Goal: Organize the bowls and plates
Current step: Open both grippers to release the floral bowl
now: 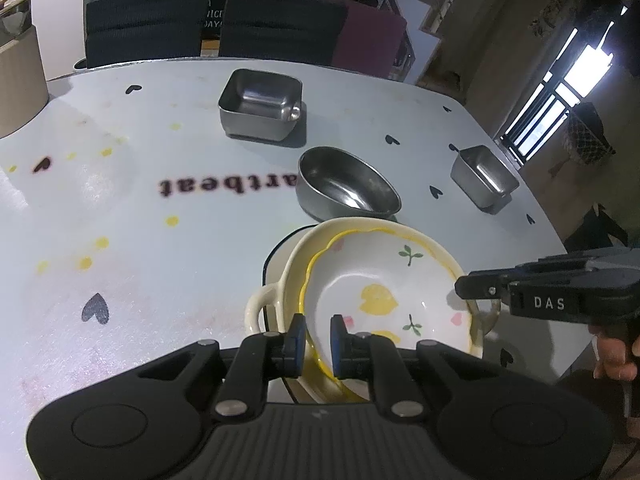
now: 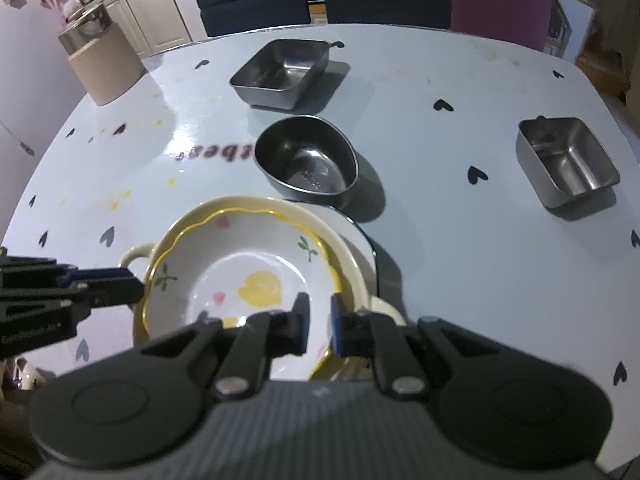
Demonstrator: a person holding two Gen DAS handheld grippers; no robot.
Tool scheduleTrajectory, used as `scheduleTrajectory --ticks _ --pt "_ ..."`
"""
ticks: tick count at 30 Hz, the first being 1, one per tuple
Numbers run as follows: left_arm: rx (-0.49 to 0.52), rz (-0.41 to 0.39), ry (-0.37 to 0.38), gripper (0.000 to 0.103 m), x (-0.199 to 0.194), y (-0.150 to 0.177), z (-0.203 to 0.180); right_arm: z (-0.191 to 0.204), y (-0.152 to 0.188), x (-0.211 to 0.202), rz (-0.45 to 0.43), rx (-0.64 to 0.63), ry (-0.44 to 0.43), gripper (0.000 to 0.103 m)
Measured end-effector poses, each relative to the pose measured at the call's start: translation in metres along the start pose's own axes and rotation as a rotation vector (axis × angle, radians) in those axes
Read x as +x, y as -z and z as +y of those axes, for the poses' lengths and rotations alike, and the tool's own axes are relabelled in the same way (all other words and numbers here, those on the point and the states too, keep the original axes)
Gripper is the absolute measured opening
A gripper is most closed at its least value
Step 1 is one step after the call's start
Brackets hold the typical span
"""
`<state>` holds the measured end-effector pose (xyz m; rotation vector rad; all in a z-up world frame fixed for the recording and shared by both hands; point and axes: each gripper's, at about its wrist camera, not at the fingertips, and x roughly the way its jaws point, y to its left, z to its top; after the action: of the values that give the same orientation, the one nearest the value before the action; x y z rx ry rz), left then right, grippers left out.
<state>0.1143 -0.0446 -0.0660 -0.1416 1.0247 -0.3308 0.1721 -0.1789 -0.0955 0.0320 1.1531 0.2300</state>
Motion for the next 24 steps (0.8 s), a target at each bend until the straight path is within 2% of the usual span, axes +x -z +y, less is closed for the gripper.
scheduleTrajectory --ticks 5,7,9,10,11,12,13,16,18,20,21,24 --pt "0.003 -0.011 -0.002 0.015 -0.006 0.000 -0.001 0.002 0.003 -0.007 -0.014 -0.013 -0.008 0.015" --pt "0.012 -0.018 -0.011 0.020 -0.010 -0.001 -0.002 0.003 0.003 -0.009 -0.025 -0.024 -0.007 0.016" --pt "0.005 -0.029 -0.015 0.041 -0.014 -0.003 -0.002 0.005 0.004 -0.015 -0.048 -0.031 -0.002 0.023" --pt "0.000 -0.036 -0.016 0.054 -0.016 -0.004 -0.001 0.007 0.004 -0.020 -0.062 -0.035 0.000 0.034" --pt "-0.002 -0.045 -0.015 0.062 -0.018 -0.005 -0.001 0.007 0.005 -0.026 -0.082 -0.039 0.002 0.046" --pt "-0.003 -0.058 -0.014 0.076 -0.020 -0.007 -0.001 0.008 0.004 -0.031 -0.108 -0.040 0.006 0.052" --pt "-0.004 -0.073 -0.016 0.086 -0.022 -0.010 -0.001 0.008 0.003 -0.037 -0.136 -0.040 0.009 0.062" --pt "-0.006 -0.110 -0.031 0.099 -0.026 -0.020 -0.001 0.010 -0.003 -0.048 -0.192 -0.057 0.022 0.075" --pt "-0.020 -0.139 -0.051 0.102 -0.025 -0.028 0.000 0.009 -0.011 -0.051 -0.208 -0.076 0.016 0.083" --pt "-0.039 -0.149 -0.068 0.103 -0.021 -0.036 0.002 0.008 -0.022 -0.052 -0.228 -0.105 0.016 0.099" --pt "-0.054 -0.154 -0.074 0.103 -0.018 -0.040 0.004 0.006 -0.028 -0.053 -0.243 -0.124 0.007 0.103" --pt "-0.114 -0.167 -0.077 0.103 -0.008 -0.051 0.010 -0.002 -0.049 -0.051 -0.278 -0.160 -0.014 0.103"
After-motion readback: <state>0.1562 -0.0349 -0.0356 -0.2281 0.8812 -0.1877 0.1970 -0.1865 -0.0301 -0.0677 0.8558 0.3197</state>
